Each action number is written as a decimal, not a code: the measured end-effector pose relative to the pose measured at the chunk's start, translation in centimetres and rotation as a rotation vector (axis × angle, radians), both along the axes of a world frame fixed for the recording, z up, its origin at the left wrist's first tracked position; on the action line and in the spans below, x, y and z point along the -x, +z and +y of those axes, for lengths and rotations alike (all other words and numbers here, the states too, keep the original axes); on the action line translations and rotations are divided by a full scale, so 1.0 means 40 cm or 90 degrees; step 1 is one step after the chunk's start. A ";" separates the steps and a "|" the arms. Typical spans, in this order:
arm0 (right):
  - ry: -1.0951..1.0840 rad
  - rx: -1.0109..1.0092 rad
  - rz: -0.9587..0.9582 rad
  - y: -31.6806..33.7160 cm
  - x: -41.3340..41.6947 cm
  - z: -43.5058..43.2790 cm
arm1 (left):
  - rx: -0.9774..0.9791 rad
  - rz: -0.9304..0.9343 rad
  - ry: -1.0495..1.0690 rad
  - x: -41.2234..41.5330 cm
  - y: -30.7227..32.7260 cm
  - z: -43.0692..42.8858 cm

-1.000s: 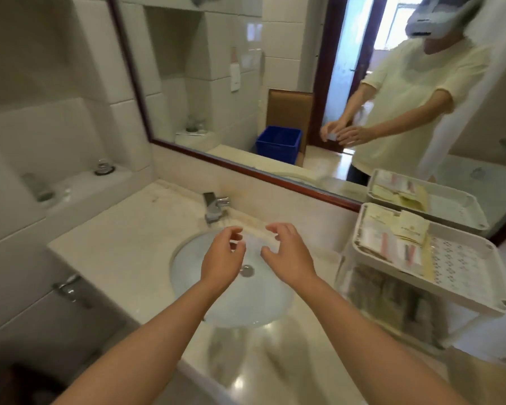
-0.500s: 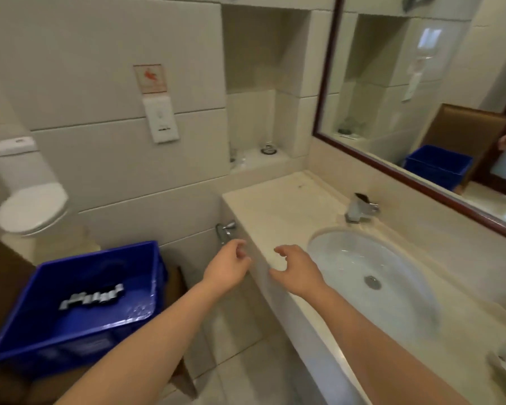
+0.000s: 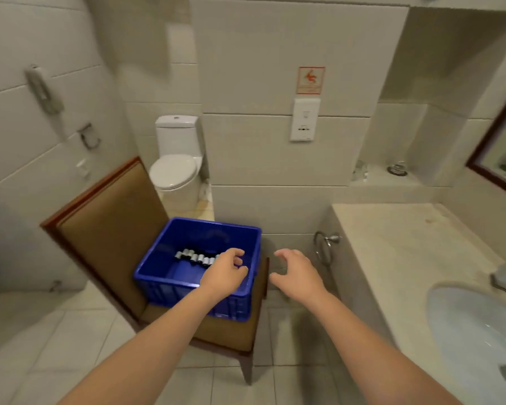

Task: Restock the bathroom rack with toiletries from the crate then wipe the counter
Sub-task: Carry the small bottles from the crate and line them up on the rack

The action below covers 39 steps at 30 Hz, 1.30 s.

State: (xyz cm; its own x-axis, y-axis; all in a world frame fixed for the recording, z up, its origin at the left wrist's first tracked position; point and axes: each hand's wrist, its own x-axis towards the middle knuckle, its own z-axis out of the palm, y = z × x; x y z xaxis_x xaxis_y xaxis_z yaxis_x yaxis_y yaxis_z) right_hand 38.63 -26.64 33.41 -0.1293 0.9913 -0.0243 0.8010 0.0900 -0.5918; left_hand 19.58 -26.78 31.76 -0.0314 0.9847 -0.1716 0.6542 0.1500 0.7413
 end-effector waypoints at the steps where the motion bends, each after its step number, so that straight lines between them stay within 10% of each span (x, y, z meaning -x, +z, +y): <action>1: 0.013 0.002 0.010 -0.005 0.023 0.014 | 0.004 -0.002 0.013 0.022 -0.004 0.001; 23: 0.217 0.165 0.060 -0.156 0.300 0.501 | 0.064 0.021 0.203 0.300 -0.114 0.298; 39: 0.124 0.309 0.067 -0.335 0.418 0.698 | 0.198 0.007 0.105 0.433 -0.294 0.543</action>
State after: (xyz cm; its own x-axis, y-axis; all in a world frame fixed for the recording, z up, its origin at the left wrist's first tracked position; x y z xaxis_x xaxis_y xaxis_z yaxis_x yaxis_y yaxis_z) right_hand 21.91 1.28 20.01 -0.3363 0.8268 -0.4510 0.7313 -0.0725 -0.6782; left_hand 2.25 -5.07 20.02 -0.1884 0.8672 -0.4610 0.6100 0.4712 0.6371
